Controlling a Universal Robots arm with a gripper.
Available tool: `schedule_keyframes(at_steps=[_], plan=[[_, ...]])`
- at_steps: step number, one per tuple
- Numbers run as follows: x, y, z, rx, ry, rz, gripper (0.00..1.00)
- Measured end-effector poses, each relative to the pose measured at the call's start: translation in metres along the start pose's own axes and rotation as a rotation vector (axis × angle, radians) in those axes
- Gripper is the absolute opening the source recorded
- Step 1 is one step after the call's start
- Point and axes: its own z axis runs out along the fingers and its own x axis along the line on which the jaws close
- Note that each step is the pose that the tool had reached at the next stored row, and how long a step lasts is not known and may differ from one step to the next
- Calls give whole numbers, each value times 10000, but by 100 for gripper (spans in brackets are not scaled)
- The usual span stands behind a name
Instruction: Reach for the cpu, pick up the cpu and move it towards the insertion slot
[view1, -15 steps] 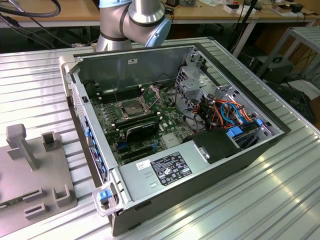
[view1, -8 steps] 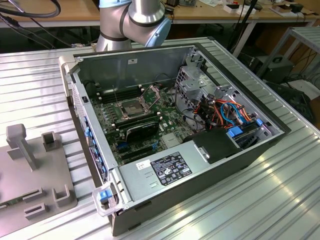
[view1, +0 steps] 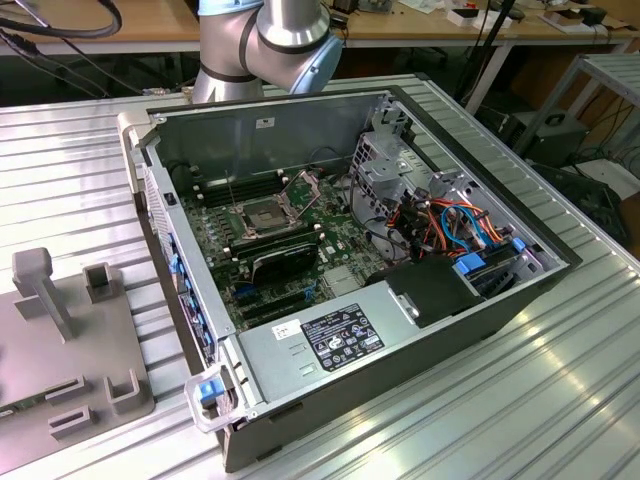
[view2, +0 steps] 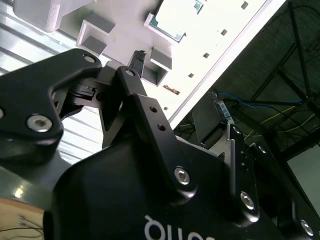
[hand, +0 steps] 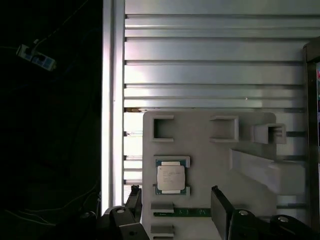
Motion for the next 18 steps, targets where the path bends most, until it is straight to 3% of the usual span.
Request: schedule_keyframes(at_steps=[2, 4, 11, 12, 13, 18], plan=[[3, -65, 272, 1, 1, -1, 66], [6, -125, 505, 0, 1, -2, 66], [10, -141, 703, 1, -4, -2, 67], [10, -142, 718, 1, -5, -2, 67], [10, -143, 734, 1, -5, -1, 74], [11, -147, 825, 1, -3, -1, 74]])
